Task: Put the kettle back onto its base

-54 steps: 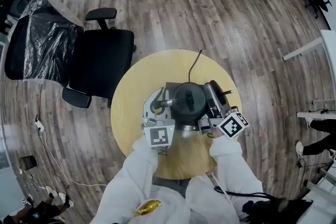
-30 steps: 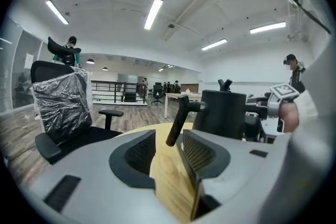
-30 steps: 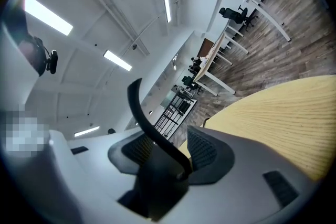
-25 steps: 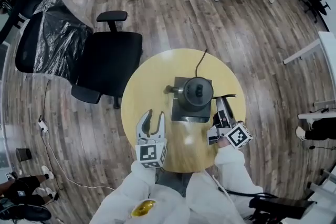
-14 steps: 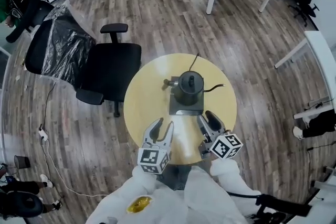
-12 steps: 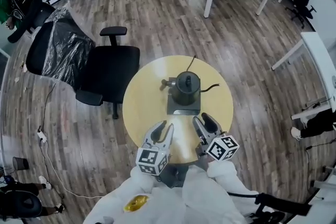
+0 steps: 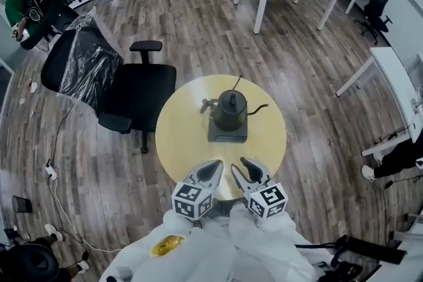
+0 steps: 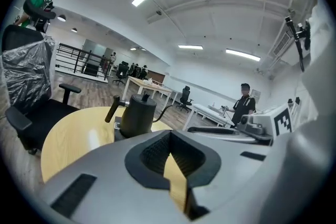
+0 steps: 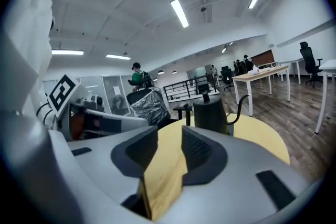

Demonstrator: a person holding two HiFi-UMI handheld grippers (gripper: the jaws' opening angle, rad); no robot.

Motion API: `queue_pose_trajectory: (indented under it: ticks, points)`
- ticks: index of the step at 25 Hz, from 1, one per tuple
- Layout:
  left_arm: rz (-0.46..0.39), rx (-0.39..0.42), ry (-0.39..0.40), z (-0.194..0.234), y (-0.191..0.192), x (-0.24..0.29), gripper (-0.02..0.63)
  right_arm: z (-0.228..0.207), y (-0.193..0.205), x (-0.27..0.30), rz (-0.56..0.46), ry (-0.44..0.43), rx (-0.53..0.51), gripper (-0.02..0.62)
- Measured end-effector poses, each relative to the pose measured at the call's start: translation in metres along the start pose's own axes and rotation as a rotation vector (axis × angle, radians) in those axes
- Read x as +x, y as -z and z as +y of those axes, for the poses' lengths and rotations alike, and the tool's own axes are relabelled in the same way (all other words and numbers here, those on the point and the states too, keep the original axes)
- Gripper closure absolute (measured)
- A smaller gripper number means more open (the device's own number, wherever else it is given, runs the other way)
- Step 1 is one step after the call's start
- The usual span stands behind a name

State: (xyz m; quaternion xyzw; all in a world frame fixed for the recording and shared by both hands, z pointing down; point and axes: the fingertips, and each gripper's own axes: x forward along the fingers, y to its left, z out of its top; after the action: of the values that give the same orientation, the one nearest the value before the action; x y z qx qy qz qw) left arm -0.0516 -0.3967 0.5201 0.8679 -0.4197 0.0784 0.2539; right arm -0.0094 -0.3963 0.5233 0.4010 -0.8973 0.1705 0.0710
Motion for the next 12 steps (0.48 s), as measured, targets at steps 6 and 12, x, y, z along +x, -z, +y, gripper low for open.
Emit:
queue_pose_trajectory:
  ticks: [6, 12]
  points:
    - [-0.006, -0.029, -0.027, 0.004, 0.003, -0.007, 0.604, -0.012, -0.001, -0.002, 0.012, 0.033, -0.003, 0.583]
    - [-0.002, -0.024, -0.037, 0.009, -0.001, -0.002, 0.604, -0.015, -0.004, 0.002, 0.015, 0.037, -0.026, 0.584]
